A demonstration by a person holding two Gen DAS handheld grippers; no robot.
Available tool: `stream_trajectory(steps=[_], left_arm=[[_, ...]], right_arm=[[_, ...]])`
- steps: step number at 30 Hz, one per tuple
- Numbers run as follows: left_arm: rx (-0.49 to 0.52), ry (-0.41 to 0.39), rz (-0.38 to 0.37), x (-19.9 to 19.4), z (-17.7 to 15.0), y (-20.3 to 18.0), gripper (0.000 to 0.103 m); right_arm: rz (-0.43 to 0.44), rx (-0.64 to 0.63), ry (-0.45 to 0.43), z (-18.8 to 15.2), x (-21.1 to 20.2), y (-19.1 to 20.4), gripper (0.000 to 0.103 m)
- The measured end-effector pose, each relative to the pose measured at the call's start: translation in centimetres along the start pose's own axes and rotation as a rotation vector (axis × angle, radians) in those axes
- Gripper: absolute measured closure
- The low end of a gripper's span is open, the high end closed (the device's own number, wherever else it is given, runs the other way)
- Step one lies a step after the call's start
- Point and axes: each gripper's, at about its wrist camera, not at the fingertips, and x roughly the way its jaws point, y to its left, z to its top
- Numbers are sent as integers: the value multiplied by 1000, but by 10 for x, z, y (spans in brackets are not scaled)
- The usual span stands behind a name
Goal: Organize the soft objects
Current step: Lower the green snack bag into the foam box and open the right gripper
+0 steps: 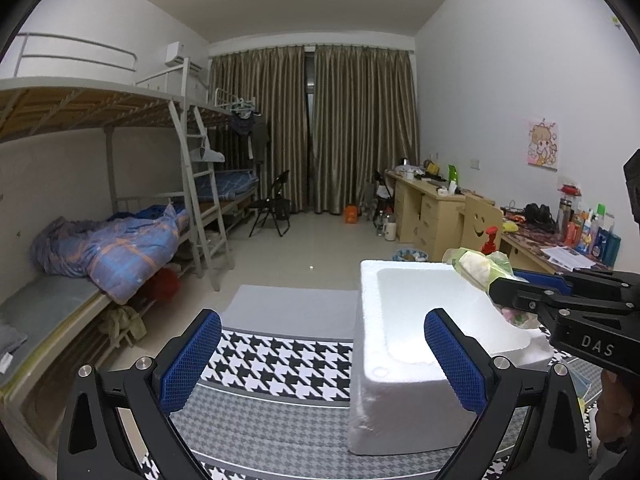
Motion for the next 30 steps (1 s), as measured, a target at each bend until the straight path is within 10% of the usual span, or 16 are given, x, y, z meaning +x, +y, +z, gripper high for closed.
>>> stream_trajectory(steps=[14,30], left_arm=[[-11,-2,40,-4,-11,20,1],[-15,-8,40,-10,-22,25,1]], right_arm=[[4,-4,44,1,20,7,75],[9,17,39,1,17,8,37]])
